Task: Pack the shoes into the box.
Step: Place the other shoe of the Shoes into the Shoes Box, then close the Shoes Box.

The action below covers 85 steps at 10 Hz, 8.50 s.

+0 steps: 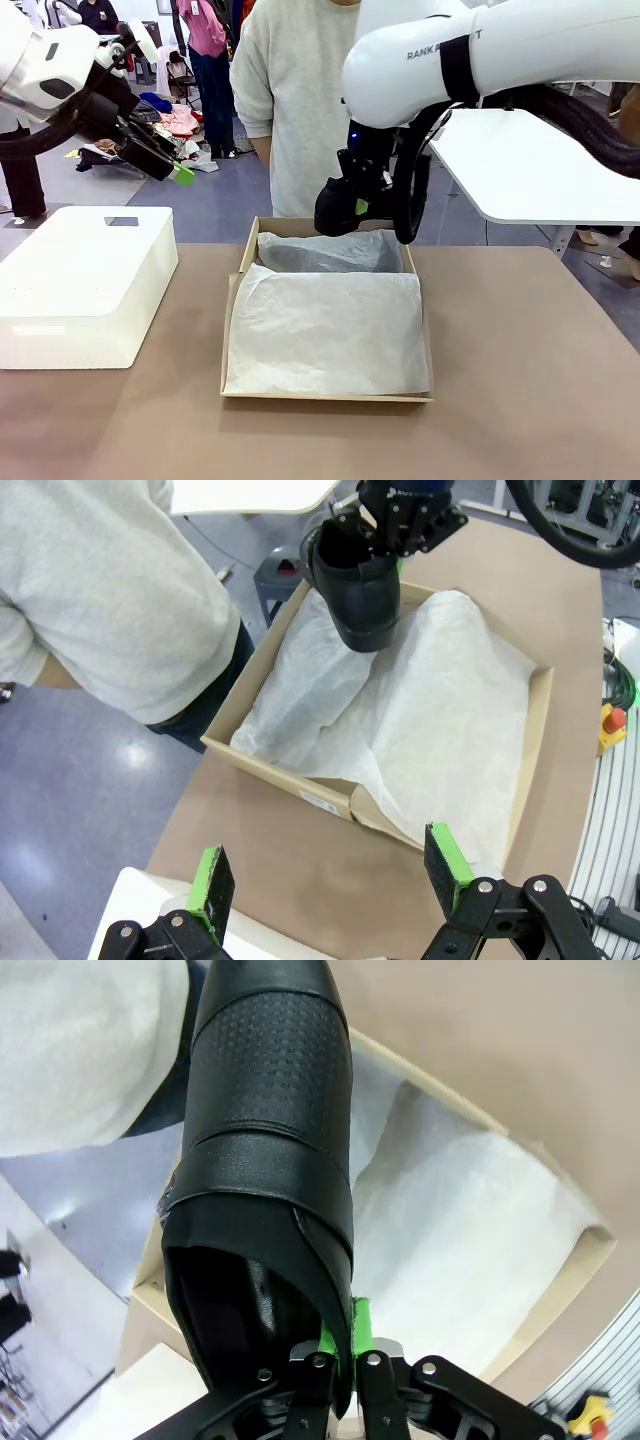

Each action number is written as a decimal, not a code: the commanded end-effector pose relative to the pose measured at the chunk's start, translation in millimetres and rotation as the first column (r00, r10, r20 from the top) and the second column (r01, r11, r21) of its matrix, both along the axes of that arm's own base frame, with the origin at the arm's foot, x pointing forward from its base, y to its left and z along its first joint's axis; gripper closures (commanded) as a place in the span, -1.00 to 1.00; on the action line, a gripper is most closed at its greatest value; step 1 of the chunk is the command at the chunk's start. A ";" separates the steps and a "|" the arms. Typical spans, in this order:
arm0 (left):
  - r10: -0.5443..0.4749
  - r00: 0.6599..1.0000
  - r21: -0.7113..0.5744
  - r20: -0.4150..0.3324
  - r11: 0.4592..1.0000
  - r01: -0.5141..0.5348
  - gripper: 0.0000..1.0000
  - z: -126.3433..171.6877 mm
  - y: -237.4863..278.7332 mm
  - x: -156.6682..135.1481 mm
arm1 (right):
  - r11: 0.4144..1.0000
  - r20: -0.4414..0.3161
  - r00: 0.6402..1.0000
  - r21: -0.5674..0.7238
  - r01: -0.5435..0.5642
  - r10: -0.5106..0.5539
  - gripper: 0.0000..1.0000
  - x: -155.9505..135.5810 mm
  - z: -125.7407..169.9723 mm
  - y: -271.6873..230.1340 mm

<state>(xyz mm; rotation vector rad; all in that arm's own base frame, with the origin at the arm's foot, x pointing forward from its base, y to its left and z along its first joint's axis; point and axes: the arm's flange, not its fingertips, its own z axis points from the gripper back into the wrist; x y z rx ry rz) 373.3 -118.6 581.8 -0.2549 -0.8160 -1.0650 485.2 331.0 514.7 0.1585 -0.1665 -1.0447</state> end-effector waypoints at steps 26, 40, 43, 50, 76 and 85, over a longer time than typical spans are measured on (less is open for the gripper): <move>-0.019 1.000 -0.011 0.002 1.000 0.019 -1.00 -0.5 1.6 1.3 | 0.882 -0.162 0.876 0.060 0.468 -0.454 1.00 33.8 -105.4 95.6; -0.019 1.000 -0.011 0.002 1.000 0.019 -1.00 -0.5 1.6 1.3 | 0.880 -0.190 0.872 0.063 0.470 -0.452 -1.00 33.0 -42.8 75.4; -0.019 1.000 -0.011 0.002 1.000 0.019 -1.00 -0.5 1.6 1.3 | 0.889 -0.184 0.881 0.065 0.453 -0.435 -1.00 28.8 -32.5 68.1; -0.019 1.000 -0.011 0.002 1.000 0.019 -1.00 -0.5 1.6 1.3 | 0.878 -0.185 0.871 0.069 0.473 -0.455 -1.00 32.7 -38.3 77.4; -0.019 1.000 -0.011 0.002 1.000 0.019 -1.00 -0.5 1.6 1.3 | 0.450 -0.168 0.489 -0.223 -0.865 0.856 -1.00 14.2 12.8 -195.9; -0.019 1.000 -0.011 0.002 1.000 0.019 -1.00 -0.5 1.6 1.3 | -0.352 0.144 -0.438 -0.402 -0.846 0.888 0.29 14.6 -9.8 -285.9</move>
